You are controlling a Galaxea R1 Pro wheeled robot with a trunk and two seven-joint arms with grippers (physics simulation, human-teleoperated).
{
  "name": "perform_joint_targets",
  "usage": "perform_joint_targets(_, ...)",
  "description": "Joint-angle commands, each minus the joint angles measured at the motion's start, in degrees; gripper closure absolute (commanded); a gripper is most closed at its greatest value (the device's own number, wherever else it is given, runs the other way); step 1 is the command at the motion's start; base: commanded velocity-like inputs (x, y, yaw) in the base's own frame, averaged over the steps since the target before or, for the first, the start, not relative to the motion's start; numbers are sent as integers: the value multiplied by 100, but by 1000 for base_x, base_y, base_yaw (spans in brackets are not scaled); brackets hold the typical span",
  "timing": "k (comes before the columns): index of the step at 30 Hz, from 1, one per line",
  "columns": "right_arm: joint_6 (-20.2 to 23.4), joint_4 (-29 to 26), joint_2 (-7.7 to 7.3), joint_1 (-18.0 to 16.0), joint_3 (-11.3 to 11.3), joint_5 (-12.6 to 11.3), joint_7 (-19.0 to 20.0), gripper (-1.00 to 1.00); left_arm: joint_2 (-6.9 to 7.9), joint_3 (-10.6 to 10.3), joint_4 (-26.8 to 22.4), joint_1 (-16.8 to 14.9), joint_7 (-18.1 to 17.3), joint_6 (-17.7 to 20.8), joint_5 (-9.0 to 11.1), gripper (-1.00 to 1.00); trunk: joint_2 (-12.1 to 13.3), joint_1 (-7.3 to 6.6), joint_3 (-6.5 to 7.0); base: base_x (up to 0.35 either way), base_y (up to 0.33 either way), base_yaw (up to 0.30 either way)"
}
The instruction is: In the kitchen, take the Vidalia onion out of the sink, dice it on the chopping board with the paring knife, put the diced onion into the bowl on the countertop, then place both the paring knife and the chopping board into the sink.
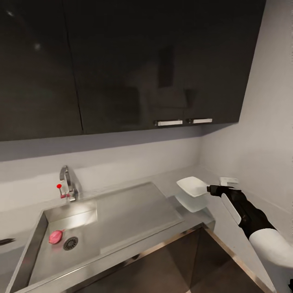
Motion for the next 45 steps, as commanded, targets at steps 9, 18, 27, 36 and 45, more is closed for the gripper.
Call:
perform_joint_targets(9,16,-6,-8,-3,30,-61,-51,-100,1,6,105,4,-1,-7,35,-100,-4,3,-1,5,-92,-17)
perform_joint_targets(18,19,-6,-8,-3,23,-89,-50,-100,1,6,183,4,-1,-7,38,-100,-4,3,3,0,-2,-171)
perform_joint_targets(27,13,-6,10,-1,21,-105,-47,-100,-2,6,314,4,-8,-7,33,-100,-4,3,19,18,0,-162)
perform_joint_targets(36,13,-10,31,-2,17,-123,16,-100,1,6,421,4,-10,-15,32,-100,-4,3,20,284,0,-6)
perform_joint_targets(45,29,-8,19,-3,-2,-110,508,-100,0,6,462,4,-10,-16,29,-100,-4,3,20,67,0,0)
